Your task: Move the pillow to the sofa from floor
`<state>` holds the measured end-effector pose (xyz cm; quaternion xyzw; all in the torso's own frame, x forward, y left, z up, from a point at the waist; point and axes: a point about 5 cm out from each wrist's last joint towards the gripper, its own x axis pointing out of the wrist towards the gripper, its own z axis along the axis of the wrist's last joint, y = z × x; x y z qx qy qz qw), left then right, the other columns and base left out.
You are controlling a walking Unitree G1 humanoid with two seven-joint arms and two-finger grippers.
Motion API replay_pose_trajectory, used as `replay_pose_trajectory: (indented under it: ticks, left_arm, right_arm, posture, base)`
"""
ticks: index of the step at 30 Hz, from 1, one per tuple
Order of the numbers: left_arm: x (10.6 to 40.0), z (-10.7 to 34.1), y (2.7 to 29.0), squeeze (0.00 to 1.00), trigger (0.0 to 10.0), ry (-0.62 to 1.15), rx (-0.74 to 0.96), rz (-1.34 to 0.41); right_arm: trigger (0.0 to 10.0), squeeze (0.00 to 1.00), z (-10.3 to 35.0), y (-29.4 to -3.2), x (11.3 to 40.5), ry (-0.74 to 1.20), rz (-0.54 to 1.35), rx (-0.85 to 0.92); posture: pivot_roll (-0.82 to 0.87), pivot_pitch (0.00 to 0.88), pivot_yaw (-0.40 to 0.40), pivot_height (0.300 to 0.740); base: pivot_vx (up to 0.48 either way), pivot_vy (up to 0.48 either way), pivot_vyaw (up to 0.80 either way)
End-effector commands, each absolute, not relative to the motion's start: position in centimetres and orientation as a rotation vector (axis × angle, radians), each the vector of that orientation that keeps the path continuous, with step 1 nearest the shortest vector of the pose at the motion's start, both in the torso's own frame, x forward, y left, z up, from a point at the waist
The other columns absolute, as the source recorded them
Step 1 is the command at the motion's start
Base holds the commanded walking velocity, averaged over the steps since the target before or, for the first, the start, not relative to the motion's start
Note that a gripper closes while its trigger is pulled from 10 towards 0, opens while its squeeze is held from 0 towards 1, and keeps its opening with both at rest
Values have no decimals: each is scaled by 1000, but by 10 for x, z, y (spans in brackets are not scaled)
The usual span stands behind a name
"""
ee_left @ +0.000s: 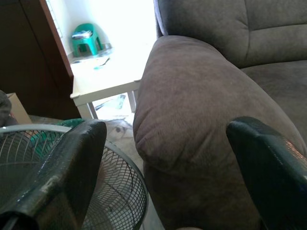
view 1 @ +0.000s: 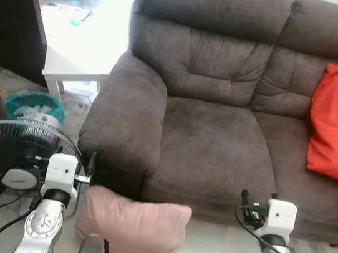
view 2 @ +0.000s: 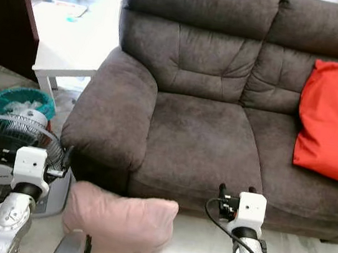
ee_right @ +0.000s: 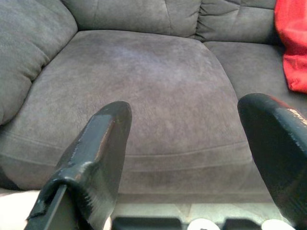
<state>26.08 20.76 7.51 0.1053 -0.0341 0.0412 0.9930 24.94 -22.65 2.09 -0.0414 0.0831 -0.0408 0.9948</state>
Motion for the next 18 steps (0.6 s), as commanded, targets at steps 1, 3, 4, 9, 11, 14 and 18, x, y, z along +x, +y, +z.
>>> replay_pose_trajectory:
  ticks: [1, 3, 4, 9, 11, 14, 18]
  left_arm:
    - [262, 73, 205, 0, 10000, -54, 201, 76]
    - [261, 71, 206, 0, 10000, -41, 200, 82]
    - [261, 71, 206, 0, 10000, -39, 200, 83]
    - [262, 72, 206, 0, 10000, -39, 199, 85]
    - [262, 72, 206, 0, 10000, -40, 197, 84]
    - [263, 72, 206, 0, 10000, -40, 197, 83]
    - [263, 72, 206, 0, 10000, -39, 198, 84]
  right_arm:
    - [10000, 0, 19, -228, 248, 178, -81, -91]
    - [10000, 0, 16, -230, 246, 195, -85, -99]
    - [10000, 0, 16, -231, 246, 197, -86, -100]
    - [10000, 0, 16, -231, 246, 193, -85, -99]
    - [10000, 0, 17, -230, 247, 188, -86, -97]
    - [10000, 0, 17, -230, 247, 187, -85, -97]
    - [10000, 0, 17, -231, 248, 191, -86, -98]
  posture:
    - [168, 0, -99, 603]
    - [168, 0, -100, 603]
    - [168, 0, -101, 603]
    - [169, 0, -101, 603]
    - [167, 0, -101, 603]
    - [167, 0, -101, 603]
    - [167, 0, -101, 603]
  base:
    - [0, 0, 0]
    - [0, 0, 0]
    - [0, 0, 0]
    - [0, 0, 0]
    - [0, 0, 0]
    - [0, 0, 0]
    - [0, 0, 0]
